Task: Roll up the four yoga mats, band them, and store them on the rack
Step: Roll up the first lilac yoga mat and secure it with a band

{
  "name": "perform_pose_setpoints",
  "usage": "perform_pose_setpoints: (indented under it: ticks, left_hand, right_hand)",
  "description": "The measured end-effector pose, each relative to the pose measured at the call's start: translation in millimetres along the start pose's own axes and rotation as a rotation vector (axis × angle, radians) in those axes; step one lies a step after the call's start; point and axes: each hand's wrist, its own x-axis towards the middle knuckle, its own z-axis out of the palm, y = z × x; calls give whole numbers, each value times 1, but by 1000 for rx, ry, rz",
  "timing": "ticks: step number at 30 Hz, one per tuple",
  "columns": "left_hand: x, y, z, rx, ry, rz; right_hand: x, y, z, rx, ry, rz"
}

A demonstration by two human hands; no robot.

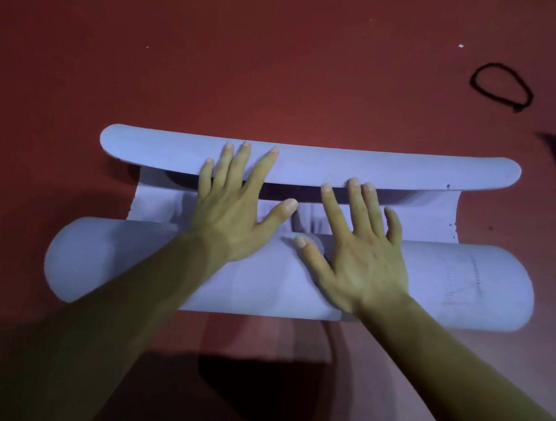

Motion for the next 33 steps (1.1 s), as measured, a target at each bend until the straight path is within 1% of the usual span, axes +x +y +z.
perform_pose_setpoints:
  ticks: [2, 5, 8, 10, 13, 16, 22, 25, 27, 29, 33]
  left_hand:
    - [-5, 2, -1, -36, -18, -11]
    - [-8, 4, 3, -10, -34, -3]
    - [11, 1, 3, -23, -39, -20]
    - [23, 0, 4, -14, -5, -12]
    - [34, -2, 5, -5, 20, -3]
    - [39, -4, 4, -1, 39, -5]
    - [47, 2, 2, -56, 43, -13]
    - [52, 4, 3, -28, 51, 3]
    - [58, 4, -1, -12, 22, -8]
    - [65, 4, -5, -5, -16, -22]
    - [96, 1, -6, -1, -6, -33]
  right_hand:
    - [11, 2, -1, 3, 6, 20]
    - [23, 0, -5, 15, -6, 51]
    - [28, -1, -10, 32, 68, 73]
    - [24, -2, -10, 55, 96, 110]
    - [14, -6, -4, 11, 73, 93]
    - [24, -5, -3, -23, 44, 81]
    - [69, 3, -7, 17, 91, 130]
    - [84, 2, -11, 39, 89, 169]
    - [84, -1, -16, 56, 102, 183]
    - [75, -3, -21, 53, 86, 189]
    - [76, 6, -21, -19, -9, 151]
